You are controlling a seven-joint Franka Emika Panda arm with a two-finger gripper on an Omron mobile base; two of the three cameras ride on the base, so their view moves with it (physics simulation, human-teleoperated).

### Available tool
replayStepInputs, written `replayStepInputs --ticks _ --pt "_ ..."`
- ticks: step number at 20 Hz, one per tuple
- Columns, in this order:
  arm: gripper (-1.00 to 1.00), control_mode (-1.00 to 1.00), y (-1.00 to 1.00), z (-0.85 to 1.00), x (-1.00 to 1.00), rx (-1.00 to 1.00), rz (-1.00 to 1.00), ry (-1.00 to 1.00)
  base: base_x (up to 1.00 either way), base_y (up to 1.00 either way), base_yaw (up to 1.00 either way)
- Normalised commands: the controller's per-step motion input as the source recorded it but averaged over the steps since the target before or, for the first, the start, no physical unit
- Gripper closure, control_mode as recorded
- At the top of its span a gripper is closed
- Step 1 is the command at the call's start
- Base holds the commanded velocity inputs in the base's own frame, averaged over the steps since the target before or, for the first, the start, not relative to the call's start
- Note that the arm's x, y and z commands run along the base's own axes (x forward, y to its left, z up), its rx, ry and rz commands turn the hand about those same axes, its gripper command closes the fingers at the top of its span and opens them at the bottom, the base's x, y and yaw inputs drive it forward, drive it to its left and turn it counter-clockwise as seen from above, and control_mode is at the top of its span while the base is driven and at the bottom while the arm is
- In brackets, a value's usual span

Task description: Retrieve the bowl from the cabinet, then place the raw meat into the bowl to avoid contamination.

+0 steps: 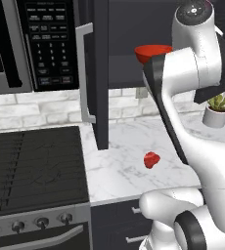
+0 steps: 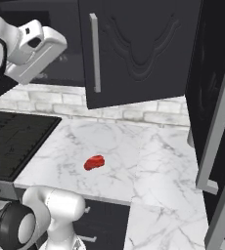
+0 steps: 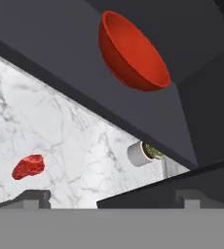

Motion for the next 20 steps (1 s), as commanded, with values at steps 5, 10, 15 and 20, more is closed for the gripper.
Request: replayStepInputs --ticks 5,10,15,20 --pt "-1.0 -1.0 -0.16 -0.19 0.57 -0.22 0.16 0.13 0.0 0.0 0.0" --pt "-1.0 -1.0 -0.23 -0.12 0.44 -0.24 0.1 0.17 0.0 0.0 0.0" --pt "-1.0 -1.0 -0.09 -0.03 0.22 -0.36 0.0 0.22 0.0 0.0 0.0" --pt "-1.0 -1.0 -0.33 -0.21 0.08 -0.3 -0.12 0.25 0.0 0.0 0.0"
